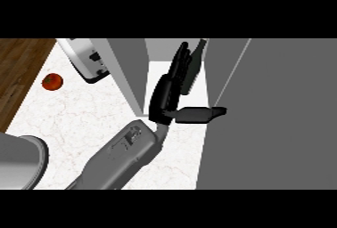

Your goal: Pick up the wine, place it into the cabinet and close the cabinet

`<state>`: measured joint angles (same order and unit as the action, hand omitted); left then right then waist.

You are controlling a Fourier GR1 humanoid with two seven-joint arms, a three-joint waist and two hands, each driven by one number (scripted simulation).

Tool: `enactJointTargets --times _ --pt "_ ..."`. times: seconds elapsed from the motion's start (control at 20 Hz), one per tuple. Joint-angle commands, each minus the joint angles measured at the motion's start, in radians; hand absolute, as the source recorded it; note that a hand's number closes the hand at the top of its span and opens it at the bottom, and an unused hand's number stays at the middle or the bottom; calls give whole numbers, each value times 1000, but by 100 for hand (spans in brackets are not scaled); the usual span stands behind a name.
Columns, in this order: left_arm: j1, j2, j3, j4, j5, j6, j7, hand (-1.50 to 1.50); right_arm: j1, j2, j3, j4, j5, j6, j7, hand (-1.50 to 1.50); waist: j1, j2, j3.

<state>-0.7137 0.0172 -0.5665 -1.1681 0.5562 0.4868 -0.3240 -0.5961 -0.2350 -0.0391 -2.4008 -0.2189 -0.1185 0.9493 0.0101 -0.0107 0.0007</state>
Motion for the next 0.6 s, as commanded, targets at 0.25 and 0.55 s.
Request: enactJointTargets --times 0.25,0.55 --pt "278 -7 -180 -357 -41 209 -12 -150 -17 30 77 -48 58 -46 13 -150 1 4 -2" --pt "442 -4 -312 -568 -94 312 25 150 -16 7 70 -44 74 -47 24 -150 -4 5 -1"
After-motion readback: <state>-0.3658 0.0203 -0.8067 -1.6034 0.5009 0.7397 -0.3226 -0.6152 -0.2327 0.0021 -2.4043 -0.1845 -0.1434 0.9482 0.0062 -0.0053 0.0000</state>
